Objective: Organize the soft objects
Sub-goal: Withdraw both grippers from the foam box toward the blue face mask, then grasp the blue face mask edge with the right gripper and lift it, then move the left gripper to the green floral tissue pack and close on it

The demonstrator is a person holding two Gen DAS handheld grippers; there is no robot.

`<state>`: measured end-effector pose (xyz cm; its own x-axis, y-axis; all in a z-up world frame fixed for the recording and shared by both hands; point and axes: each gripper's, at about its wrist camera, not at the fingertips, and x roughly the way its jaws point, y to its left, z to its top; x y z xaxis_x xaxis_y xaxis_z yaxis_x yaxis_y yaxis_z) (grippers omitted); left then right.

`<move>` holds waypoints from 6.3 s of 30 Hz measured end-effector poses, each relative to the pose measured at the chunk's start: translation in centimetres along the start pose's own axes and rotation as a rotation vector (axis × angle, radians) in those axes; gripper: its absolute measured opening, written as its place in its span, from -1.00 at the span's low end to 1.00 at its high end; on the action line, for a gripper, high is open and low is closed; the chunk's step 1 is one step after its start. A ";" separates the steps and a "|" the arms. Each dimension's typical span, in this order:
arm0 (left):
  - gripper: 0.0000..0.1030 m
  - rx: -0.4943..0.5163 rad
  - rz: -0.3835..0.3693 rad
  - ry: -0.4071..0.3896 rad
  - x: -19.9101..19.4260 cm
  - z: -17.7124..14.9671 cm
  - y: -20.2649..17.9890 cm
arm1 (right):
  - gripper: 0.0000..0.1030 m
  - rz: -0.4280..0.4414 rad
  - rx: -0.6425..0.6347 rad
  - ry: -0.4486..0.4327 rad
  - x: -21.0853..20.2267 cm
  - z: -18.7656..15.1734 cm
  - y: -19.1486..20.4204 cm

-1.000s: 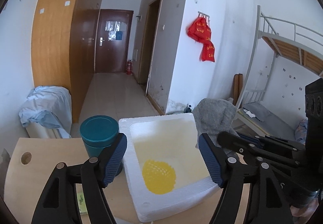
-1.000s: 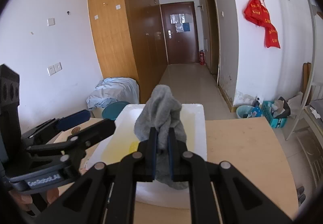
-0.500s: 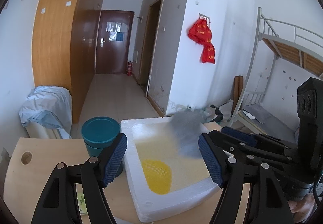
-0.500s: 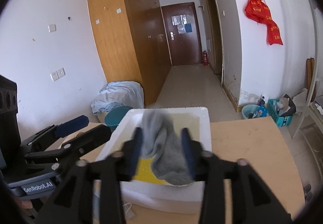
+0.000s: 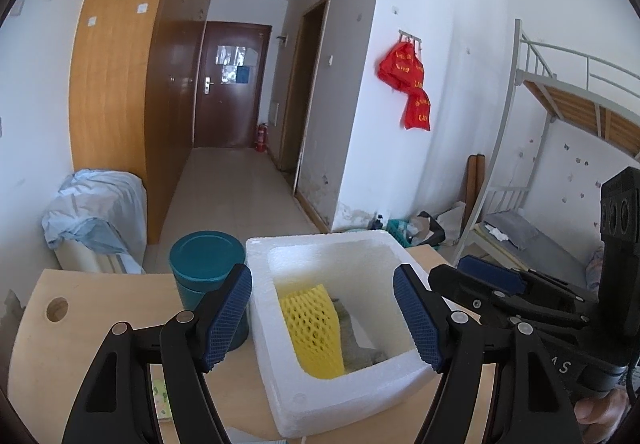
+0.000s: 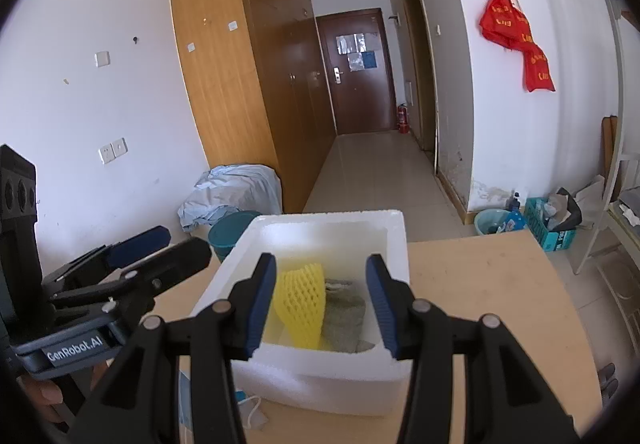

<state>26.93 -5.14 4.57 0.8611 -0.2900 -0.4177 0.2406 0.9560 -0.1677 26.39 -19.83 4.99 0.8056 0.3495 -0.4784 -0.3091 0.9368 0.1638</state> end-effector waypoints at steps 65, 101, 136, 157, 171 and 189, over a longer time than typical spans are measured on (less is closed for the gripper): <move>0.45 -0.160 0.294 0.066 -17.6 -15.8 6.3 | -0.01 0.225 -0.193 0.169 -4.2 -12.5 12.1; 0.45 -0.191 0.273 0.101 -12.5 -17.3 13.4 | -0.01 0.227 -0.216 0.379 8.5 -14.0 15.2; 0.45 -0.213 0.226 0.132 -11.1 -17.6 13.3 | -0.81 0.205 -0.187 0.387 7.3 -13.3 14.0; 0.45 -0.250 0.237 0.121 -12.1 -17.8 14.5 | 0.31 0.276 -0.262 0.377 6.0 -14.5 15.8; 0.45 -0.270 0.218 0.154 -11.5 -18.2 14.8 | -0.85 0.273 -0.256 0.484 8.9 -16.1 15.9; 0.45 -0.123 0.149 0.205 -5.4 -14.5 11.8 | -0.86 0.315 -0.151 0.398 5.2 -15.0 12.1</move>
<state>18.58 7.06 -8.09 0.7712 -0.1614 -0.6158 0.0515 0.9800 -0.1924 19.23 -6.95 -8.42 0.4167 0.5527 -0.7217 -0.5984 0.7644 0.2399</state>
